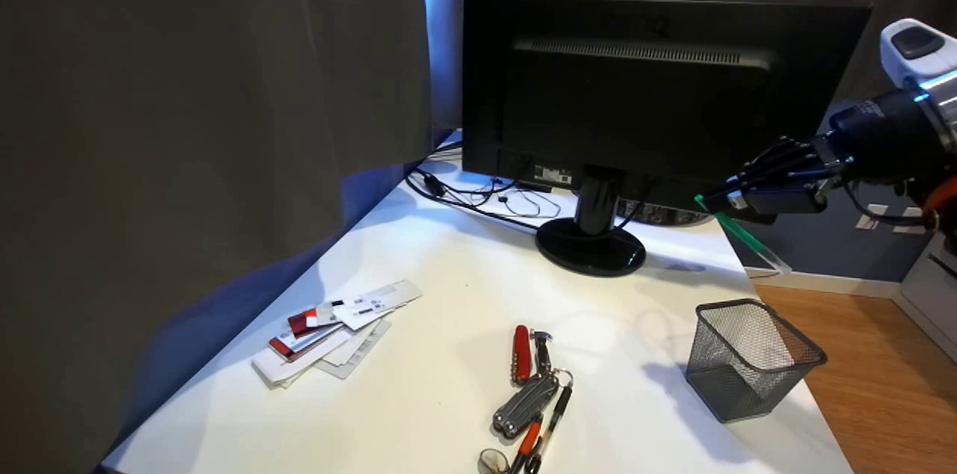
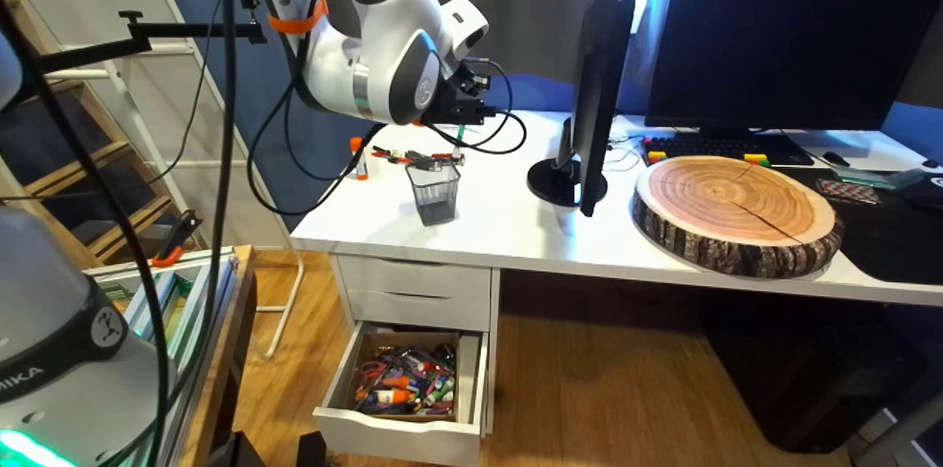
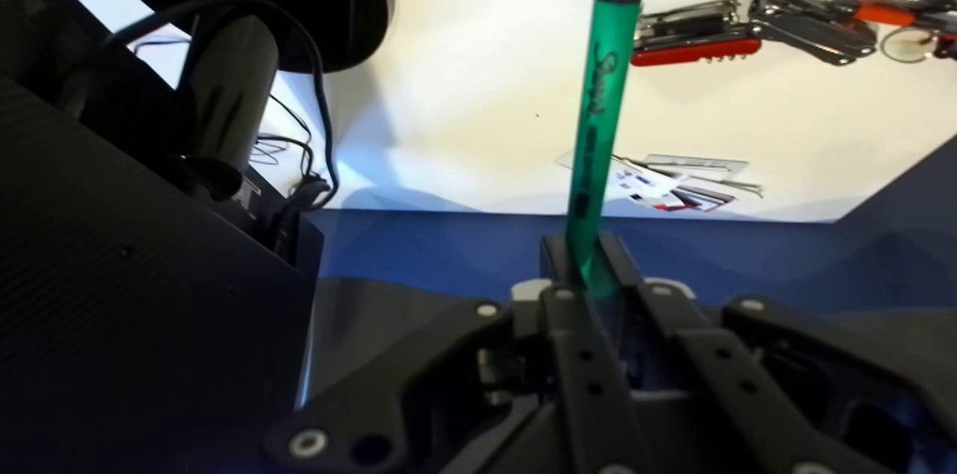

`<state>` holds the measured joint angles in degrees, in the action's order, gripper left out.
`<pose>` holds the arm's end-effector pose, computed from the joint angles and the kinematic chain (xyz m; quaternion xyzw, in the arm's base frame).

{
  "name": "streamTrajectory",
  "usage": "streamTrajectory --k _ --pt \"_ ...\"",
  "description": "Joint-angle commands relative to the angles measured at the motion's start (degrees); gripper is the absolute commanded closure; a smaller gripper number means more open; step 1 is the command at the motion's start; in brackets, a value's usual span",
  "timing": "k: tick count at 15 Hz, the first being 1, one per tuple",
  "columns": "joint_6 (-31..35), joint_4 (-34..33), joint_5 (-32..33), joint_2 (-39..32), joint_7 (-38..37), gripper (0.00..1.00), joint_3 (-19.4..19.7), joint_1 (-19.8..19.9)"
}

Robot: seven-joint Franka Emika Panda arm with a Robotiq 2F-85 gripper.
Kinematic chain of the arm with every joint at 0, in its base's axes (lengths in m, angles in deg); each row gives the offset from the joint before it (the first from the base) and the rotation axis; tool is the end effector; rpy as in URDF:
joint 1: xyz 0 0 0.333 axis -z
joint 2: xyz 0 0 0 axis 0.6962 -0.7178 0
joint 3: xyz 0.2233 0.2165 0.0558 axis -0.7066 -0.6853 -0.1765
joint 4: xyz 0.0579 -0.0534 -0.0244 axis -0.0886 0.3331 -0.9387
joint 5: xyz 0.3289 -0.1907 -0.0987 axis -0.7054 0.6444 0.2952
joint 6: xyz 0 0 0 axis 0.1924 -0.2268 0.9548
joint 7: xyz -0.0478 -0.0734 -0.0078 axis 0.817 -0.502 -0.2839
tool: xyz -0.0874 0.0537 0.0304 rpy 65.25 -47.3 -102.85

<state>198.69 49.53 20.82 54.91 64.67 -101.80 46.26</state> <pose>0.4373 0.2904 0.2604 -0.7767 -0.4591 -0.3965 0.1697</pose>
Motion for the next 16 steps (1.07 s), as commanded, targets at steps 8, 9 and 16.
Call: streamTrajectory --k 8,9,16 --pt "14.62 1.75 18.94 -9.07 -8.44 0.97 0.34 4.15" --pt "15.27 1.26 19.68 -10.28 -8.46 0.97 1.26 3.44" --pt "20.74 -3.67 18.02 -15.22 -5.83 0.97 9.73 -4.44"
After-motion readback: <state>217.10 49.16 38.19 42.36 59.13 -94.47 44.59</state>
